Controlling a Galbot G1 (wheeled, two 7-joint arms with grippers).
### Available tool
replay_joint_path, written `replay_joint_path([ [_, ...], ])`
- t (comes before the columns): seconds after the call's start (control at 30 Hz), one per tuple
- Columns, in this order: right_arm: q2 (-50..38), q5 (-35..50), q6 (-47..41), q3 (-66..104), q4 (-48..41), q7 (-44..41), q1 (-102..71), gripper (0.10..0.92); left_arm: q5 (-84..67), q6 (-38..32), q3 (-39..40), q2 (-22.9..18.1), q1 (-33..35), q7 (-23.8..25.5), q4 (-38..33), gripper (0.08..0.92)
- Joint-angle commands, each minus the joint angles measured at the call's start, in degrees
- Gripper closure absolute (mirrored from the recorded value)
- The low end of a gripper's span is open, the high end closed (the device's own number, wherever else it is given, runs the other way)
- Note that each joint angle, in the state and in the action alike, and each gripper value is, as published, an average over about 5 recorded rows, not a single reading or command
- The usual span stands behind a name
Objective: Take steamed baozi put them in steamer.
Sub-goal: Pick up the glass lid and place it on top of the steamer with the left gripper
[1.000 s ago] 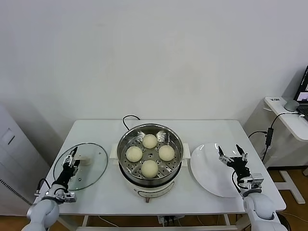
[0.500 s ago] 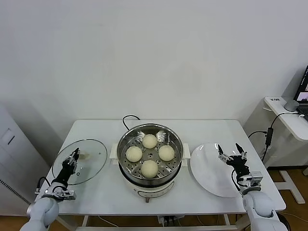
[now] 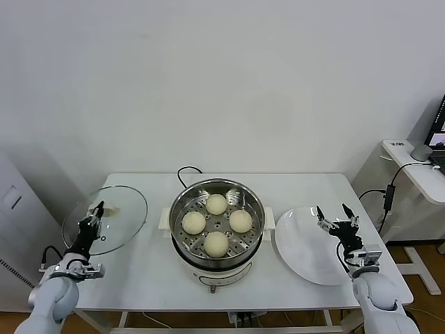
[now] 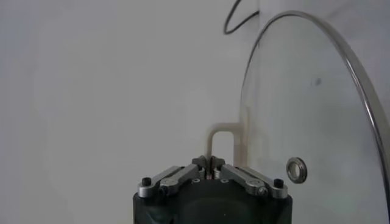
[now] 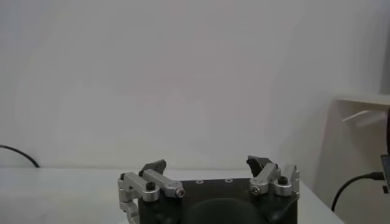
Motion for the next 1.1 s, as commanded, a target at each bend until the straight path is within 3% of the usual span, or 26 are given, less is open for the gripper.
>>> replay_joint_path([
  [0.03, -0.38, 0.14, -0.12, -0.12, 0.17, -0.04, 0.44, 0.203, -2.86, 12.26, 1.67, 3.03, 1.13, 11.89, -16.63, 0.897],
  [0.47, -1.26, -0.01, -0.03, -0.75, -1.20, -0.27, 2.79, 0.203, 1.76, 27.18, 11.48, 5.03, -1.45, 23.86, -29.41, 0.897],
  [0.73, -1.42, -0.24, 0.12, -0.68, -1.88, -0.31, 3.30, 0.203, 8.98, 34.54, 20.63, 2.35, -0.46, 24.20, -34.07, 0.897],
  [1.1, -1.94, -0.15, 0.05, -0.48, -2.13, -0.08, 3.35, 0.203, 16.48, 38.79, 29.46, -3.17, -2.66, 26.59, -33.76, 0.897],
])
